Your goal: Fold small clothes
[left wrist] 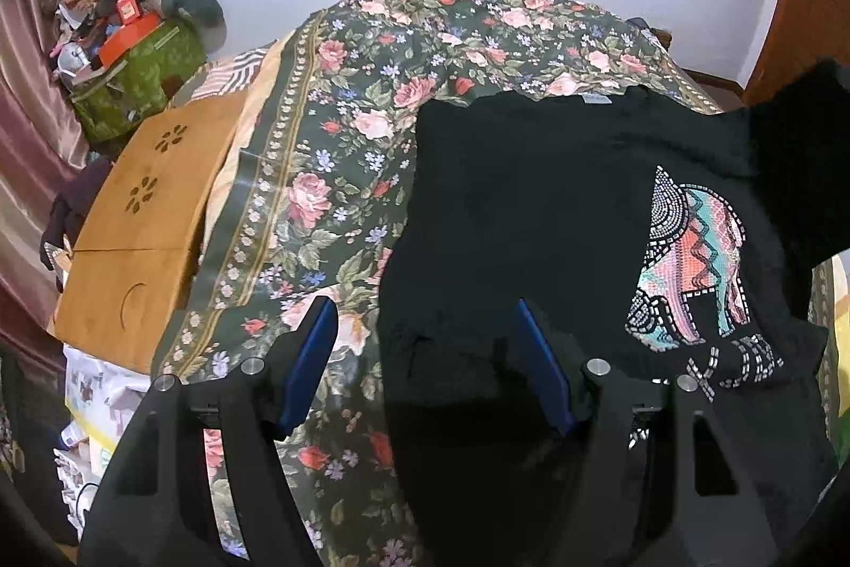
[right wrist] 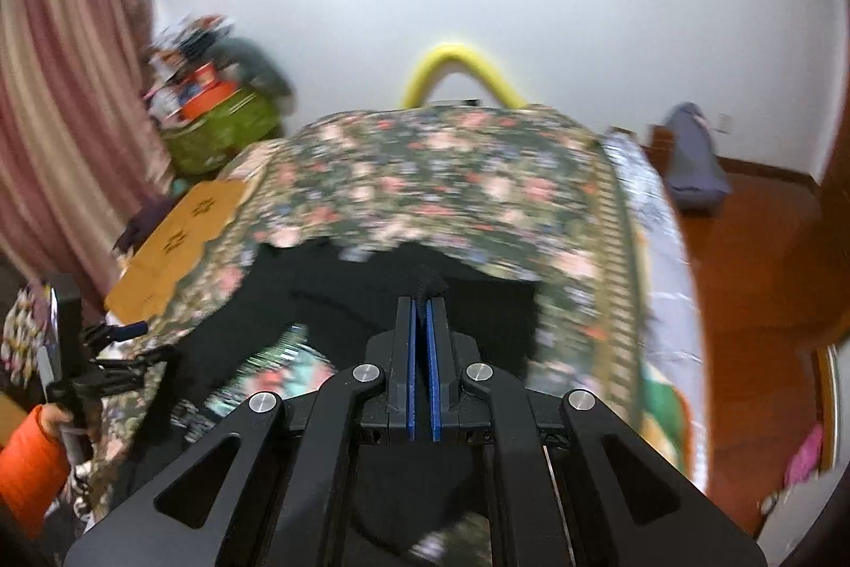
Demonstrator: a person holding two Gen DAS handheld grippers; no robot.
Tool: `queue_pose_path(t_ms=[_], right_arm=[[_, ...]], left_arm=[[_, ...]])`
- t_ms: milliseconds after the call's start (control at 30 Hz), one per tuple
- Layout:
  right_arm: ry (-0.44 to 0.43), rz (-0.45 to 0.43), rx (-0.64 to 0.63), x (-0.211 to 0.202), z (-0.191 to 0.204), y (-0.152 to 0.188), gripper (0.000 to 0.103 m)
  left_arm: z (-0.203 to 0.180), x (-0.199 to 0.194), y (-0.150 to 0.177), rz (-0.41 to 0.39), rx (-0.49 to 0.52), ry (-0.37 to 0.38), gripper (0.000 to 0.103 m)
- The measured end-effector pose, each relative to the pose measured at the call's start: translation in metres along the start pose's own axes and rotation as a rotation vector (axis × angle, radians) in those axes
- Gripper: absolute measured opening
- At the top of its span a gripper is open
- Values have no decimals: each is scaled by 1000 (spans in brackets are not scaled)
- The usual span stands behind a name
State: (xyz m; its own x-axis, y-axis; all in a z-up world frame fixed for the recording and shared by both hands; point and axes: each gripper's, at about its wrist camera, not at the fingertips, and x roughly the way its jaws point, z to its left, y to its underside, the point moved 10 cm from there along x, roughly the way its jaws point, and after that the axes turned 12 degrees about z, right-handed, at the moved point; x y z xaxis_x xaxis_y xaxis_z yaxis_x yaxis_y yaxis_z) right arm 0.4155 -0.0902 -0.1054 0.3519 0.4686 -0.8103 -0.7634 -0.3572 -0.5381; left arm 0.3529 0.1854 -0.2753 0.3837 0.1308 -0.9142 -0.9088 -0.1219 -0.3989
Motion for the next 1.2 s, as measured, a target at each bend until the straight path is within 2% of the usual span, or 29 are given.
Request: queue_pose_path(t_ms=[133, 200, 300, 367, 400, 433, 567, 633, 700, 833, 900, 933, 967, 1000, 1033, 1067, 1100, 1200], right_arm=[[-41, 28, -20, 34, 35, -13, 4], [-91, 64, -23, 51, 51, -10, 7], [-104, 99, -50, 63, 61, -5, 9], [-84, 99, -63, 65, 57, -3, 25], [-62, 83, -61, 64, 48, -1, 40], [-47, 69, -59, 63, 41, -2, 48], [52, 70, -17, 72, -9, 5, 48], [119, 91, 28, 84, -47, 17, 48], [146, 121, 72, 98, -75, 29, 48], [90, 165, 178, 128, -104, 45, 48], [46, 164, 200, 139, -104, 45, 48], [22, 150, 211, 143, -104, 44, 43], [0, 136, 214, 146, -100, 42, 38], [-13, 133, 212, 149, -97, 40, 26], [-31, 132, 205, 152, -92, 38, 13], [-37, 129, 188, 154, -86, 36, 10], [-28, 124, 169, 155, -85, 36, 7], [60, 89, 77, 152, -80, 30, 5]], left_arm=[[8, -6, 0, -18, -14, 4, 68], [14, -7, -4, -24, -23, 4, 68], [24, -2, -15, -26, -43, 1, 68], [30, 7, -25, -16, -57, 0, 68], [32, 13, -30, -7, -63, 1, 68], [33, 17, -33, -1, -66, 4, 68], [35, 50, -60, 48, -81, 28, 68], [35, 66, -69, 76, -89, 45, 68], [35, 86, -76, 115, -103, 58, 68], [30, 126, -79, 211, -129, 103, 68], [23, 133, -81, 215, -144, 161, 68], [22, 132, -82, 203, -148, 178, 66], [16, 131, -84, 193, -144, 219, 57], [10, 130, -85, 199, -137, 272, 38], [4, 130, -86, 206, -134, 306, 27], [-2, 129, -87, 215, -129, 353, 8], [-9, 127, -90, 219, -121, 376, 1], [-19, 125, -101, 192, -56, 281, 0]])
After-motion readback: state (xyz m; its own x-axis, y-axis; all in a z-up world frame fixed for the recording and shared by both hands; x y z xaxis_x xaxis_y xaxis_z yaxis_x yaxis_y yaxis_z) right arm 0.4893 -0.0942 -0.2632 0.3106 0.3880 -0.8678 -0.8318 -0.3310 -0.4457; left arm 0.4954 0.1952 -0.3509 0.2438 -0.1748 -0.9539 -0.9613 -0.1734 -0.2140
